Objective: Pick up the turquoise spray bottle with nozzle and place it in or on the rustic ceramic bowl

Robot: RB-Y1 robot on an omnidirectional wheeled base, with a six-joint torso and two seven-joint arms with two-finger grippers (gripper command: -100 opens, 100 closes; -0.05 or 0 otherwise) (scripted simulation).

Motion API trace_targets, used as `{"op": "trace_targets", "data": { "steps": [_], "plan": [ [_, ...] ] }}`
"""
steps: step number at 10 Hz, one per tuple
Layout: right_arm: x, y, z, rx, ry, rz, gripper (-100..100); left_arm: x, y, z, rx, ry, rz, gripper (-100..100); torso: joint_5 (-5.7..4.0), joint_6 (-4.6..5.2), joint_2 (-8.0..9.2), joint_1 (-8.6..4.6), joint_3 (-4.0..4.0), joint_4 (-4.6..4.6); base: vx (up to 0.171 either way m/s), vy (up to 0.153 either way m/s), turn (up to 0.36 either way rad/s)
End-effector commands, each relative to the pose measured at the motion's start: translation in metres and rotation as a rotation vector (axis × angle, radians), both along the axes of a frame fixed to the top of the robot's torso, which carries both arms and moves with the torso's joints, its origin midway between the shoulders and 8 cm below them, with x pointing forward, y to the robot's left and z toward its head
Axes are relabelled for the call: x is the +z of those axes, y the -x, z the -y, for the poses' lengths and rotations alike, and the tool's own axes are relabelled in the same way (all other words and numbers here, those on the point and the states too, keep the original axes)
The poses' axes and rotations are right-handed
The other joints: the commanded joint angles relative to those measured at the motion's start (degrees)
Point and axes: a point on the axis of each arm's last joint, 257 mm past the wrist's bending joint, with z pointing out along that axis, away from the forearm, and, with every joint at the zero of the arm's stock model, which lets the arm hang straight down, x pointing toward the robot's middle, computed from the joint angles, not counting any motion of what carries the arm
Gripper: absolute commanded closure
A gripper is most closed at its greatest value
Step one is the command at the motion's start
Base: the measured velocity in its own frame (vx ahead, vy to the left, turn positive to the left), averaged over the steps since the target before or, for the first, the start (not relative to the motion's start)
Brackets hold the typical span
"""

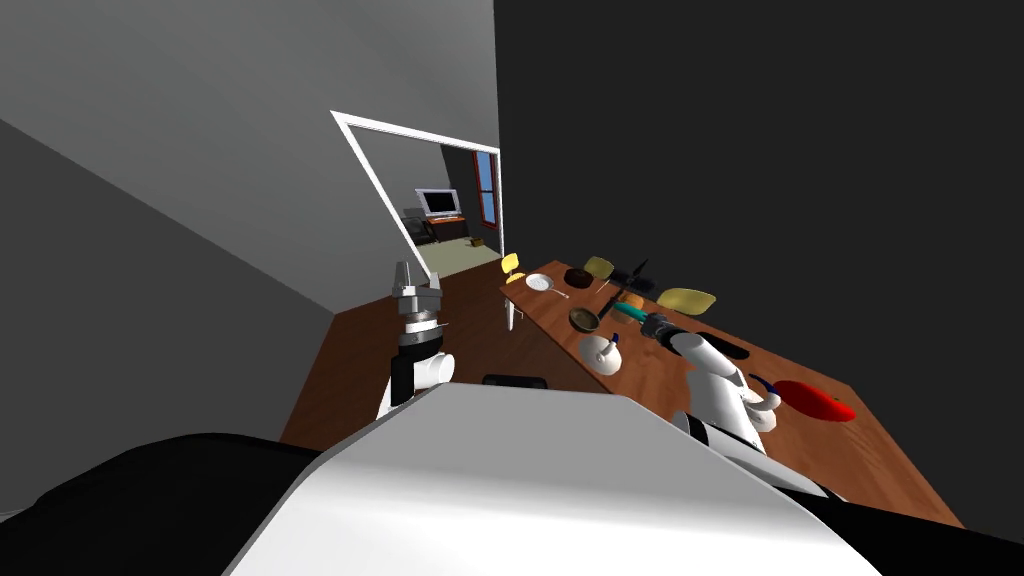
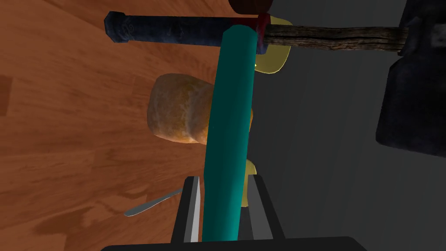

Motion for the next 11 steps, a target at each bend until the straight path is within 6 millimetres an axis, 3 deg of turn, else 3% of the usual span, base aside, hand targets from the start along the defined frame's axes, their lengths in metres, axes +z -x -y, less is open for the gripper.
{"op": "trace_targets", "data": {
  "steps": [1, 3, 11],
  "plan": [
    [-0.001, 0.004, -0.004, -0.014, -0.098, 0.024, 100, 0.000, 0.000, 0.000, 0.000, 0.000, 0.000, 0, 0.00, 0.00, 0.00, 0.00, 0.00, 0.00, -0.012, -0.019, 0.193],
    [-0.004, 0.002, -0.012, 0.001, -0.134, 0.023, 100, 0.000, 0.000, 0.000, 0.000, 0.000, 0.000, 0, 0.01, -0.15, -0.05, 0.03, -0.03, 0.00, -0.014, -0.024, 0.094],
    [0.002, 0.011, -0.046, -0.008, -0.551, 0.126, 100, 0.000, 0.000, 0.000, 0.000, 0.000, 0.000, 0, 0.06, -0.29, -0.22, 0.18, -0.16, -0.11, -0.020, -0.028, 0.160]
  ]
}}
